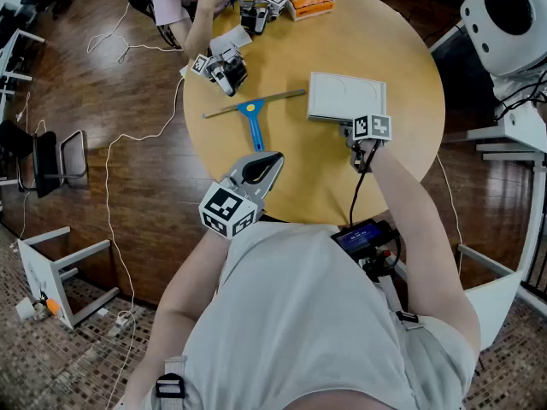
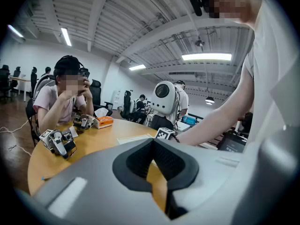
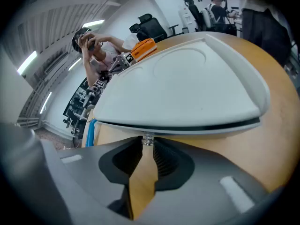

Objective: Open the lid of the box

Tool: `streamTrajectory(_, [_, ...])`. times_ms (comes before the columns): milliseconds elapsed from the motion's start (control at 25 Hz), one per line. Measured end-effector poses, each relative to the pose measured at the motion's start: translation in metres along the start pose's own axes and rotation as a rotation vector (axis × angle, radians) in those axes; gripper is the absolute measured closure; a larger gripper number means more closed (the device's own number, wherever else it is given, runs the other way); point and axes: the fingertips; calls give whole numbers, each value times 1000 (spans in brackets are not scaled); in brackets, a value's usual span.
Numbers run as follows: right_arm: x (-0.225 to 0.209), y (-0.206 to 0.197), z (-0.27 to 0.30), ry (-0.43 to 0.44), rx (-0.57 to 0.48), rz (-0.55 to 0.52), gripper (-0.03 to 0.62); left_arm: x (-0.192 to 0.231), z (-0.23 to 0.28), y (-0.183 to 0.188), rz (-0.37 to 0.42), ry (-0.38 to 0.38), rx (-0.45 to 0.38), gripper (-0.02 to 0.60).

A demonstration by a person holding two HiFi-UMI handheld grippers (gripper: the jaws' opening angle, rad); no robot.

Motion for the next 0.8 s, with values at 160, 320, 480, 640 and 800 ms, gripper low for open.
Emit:
streamTrajectory(160, [6,-14,1,27,36,-16,520,2,0,1,6,-8,-6,581])
streamTrajectory(320, [14,-53,-7,61,86,-44,519,-7,5,0,14,-50,0,581])
streamTrajectory(480, [22,-84,-15,87,119,-58,519,-16,12,0,27,-93,6,581])
streamTrajectory(640, [25,-100,-18,96,120,-45,519,-26,17,2,36,-124,7,581])
streamTrajectory(800, [21,-108,-19,82,103,-54,519,-34,16,1,46,-139,12,581])
Point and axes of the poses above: the fingertips, and each gripper's own axes: z forward along the fingers, x to its left, y out of its top, and after that the axes turned 6 degrees about -y, right-handed
